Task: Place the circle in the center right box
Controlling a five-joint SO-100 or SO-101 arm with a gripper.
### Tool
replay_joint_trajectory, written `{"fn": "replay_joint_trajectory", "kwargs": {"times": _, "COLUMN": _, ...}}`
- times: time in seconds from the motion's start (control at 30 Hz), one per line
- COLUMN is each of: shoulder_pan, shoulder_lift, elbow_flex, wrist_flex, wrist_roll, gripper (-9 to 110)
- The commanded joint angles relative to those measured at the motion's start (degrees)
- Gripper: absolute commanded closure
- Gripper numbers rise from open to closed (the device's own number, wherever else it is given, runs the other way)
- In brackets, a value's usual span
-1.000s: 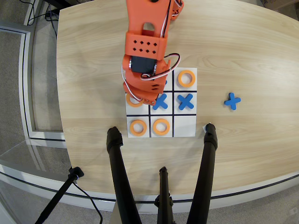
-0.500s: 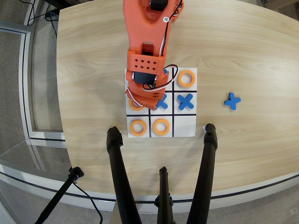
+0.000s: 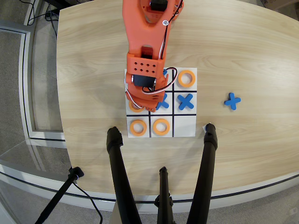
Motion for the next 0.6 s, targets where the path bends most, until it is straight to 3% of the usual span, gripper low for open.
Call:
{"fn": "replay_joint_trajectory", "kwargs": {"times": 0.0, "shoulder_pan": 0.3, "shoulder_lift": 1.9, "elbow_flex": -1.4, "wrist_flex": 1.8, "wrist_roll": -0.1, "gripper": 88}}
{"fn": "replay_joint_trajectory", "kwargs": {"times": 0.57, "shoulder_pan": 7.0, "shoulder_lift": 16.9, "elbow_flex": -17.4, "wrist_flex": 21.5, "wrist_roll": -0.2, "gripper": 88}}
